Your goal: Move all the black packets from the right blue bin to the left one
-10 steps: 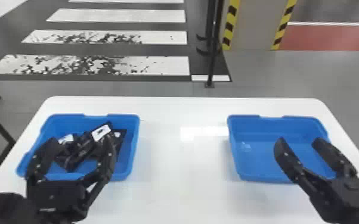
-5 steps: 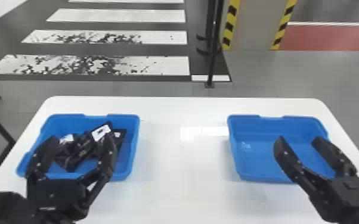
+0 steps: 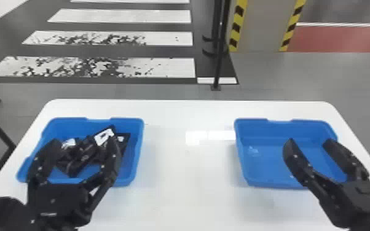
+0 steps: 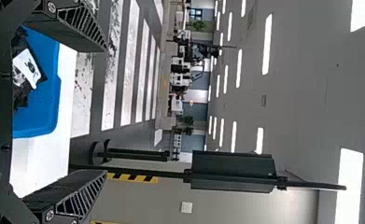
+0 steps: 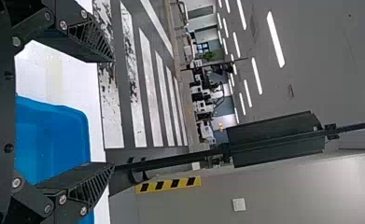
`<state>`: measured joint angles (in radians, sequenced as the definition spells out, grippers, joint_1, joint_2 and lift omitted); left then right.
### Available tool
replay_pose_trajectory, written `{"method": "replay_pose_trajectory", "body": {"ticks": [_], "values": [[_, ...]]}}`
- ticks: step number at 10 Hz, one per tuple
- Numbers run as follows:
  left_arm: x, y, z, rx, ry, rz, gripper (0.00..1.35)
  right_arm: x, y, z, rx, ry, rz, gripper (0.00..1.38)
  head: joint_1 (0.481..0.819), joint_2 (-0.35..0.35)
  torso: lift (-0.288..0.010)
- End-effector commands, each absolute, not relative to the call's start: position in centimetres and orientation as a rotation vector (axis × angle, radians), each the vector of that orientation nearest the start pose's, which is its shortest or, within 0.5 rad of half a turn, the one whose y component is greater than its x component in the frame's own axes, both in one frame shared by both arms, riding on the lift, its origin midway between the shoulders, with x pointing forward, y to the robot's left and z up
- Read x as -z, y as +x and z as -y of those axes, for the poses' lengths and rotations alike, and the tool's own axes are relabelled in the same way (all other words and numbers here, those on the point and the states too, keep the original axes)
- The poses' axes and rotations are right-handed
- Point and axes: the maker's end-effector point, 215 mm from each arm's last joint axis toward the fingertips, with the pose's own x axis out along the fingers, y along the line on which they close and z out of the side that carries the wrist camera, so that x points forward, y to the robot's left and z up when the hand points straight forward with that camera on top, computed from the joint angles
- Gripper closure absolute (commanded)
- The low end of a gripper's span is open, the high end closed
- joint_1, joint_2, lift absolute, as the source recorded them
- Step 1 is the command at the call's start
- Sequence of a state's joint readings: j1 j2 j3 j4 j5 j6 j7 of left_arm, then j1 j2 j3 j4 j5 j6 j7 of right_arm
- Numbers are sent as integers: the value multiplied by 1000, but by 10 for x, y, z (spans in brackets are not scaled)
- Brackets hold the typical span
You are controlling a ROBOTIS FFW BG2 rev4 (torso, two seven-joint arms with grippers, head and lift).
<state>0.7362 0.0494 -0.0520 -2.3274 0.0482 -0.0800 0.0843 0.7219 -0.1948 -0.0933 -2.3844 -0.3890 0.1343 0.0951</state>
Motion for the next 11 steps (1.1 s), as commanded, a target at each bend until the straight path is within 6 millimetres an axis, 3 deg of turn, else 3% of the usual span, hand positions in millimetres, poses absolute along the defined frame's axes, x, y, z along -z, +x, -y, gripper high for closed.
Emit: {"method": "replay_pose_trajectory", "body": {"ticks": [1, 11], "values": [[256, 385, -218, -10, -60, 96, 105, 271, 390, 227, -194, 179, -36, 257, 695, -10, -140], [258, 385, -212, 4, -73, 89, 107, 270, 391, 225, -197, 181, -27, 256, 695, -16, -140]]}}
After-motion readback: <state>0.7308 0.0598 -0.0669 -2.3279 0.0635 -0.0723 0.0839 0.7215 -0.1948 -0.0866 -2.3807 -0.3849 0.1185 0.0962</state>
